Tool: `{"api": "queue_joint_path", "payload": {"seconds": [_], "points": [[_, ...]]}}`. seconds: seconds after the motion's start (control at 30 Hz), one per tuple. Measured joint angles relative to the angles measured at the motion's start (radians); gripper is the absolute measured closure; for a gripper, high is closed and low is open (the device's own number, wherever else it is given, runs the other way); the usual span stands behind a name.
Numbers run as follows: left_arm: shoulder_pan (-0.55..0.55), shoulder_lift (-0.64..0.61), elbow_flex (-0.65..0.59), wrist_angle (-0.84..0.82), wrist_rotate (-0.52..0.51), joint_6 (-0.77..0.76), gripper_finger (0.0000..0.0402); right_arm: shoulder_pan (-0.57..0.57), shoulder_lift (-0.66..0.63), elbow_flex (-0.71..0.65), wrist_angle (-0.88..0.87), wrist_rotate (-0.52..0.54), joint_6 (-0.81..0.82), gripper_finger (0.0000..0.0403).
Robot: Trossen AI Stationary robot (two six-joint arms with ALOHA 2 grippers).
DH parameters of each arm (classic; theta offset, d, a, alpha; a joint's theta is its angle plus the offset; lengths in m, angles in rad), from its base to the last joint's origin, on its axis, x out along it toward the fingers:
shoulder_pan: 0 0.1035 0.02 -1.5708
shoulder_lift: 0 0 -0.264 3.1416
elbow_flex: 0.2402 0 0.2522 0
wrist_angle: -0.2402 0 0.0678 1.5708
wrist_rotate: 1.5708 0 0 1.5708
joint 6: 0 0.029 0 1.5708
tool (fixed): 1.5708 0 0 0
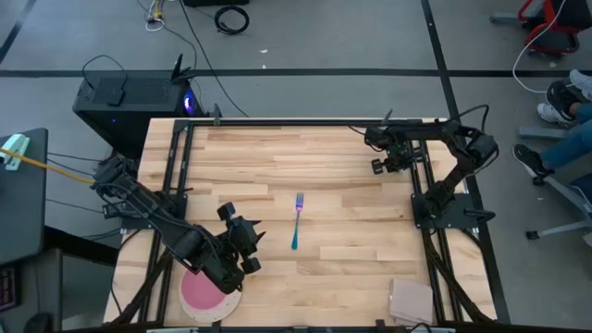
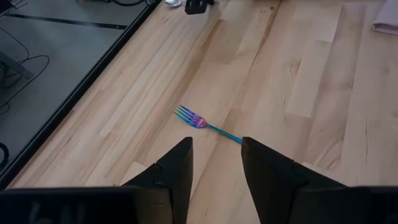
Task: Set table place
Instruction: Put the spoon into the bowl
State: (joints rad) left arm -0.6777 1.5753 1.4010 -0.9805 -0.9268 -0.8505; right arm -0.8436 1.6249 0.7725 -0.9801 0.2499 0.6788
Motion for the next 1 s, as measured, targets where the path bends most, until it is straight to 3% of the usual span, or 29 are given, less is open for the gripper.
{"api": "queue_joint_path", "payload": {"seconds": [0.23, 1.0], "points": [[0.0, 0.0, 0.0, 0.0, 0.0, 0.0, 0.025, -0.002, 0.0, 0.001, 0.013, -0.059, -0.119, 0.031], [0.0, 0.0, 0.0, 0.0, 0.015, -0.002, 0.0256, 0.0, 0.001, 0.002, 0.0, -0.114, -0.199, 0.0383]]}}
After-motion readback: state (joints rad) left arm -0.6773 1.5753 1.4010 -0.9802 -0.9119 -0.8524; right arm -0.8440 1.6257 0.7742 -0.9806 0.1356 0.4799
